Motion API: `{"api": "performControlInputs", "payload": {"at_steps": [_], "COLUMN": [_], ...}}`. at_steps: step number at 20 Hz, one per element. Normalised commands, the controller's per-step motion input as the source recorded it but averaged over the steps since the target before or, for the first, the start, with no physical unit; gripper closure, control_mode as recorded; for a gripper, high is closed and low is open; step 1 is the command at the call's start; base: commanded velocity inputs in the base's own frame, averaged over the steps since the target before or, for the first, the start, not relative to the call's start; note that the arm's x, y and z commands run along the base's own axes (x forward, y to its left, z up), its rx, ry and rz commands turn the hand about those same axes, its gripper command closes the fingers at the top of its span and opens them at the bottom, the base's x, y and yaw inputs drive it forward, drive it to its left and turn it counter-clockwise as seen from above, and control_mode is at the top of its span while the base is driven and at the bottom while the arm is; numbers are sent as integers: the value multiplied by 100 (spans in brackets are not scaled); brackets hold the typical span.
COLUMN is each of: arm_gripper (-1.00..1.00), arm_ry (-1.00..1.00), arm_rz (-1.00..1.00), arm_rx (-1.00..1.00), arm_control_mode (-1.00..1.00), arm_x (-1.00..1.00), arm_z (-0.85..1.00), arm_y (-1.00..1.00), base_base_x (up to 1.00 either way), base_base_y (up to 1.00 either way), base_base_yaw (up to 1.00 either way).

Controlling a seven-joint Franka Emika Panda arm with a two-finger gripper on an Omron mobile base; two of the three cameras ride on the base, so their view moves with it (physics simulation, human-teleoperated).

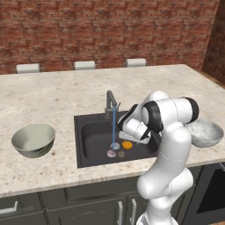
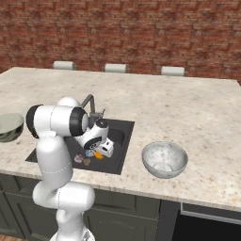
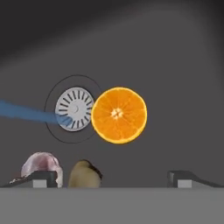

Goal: Pick the garlics from the sink and place them in one bowl. Place the orange in the other bowl. Then turn off the sink faucet.

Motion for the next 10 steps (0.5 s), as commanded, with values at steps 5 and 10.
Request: {"api": "performControlInputs", "payload": {"at_steps": [5,10], "arm_gripper": [-100,-100], "arm_ry": [1,0], "arm_rz": [0,0], "arm_rx": [-1,-4], "arm_control_mode": [-100,-100], "arm_x": [27,27], "arm_z": [-33,-35], "arm_y": [6,5], "base_base_x": [0,0], "base_base_y": [0,0], "base_base_yaw": [0,0]}}
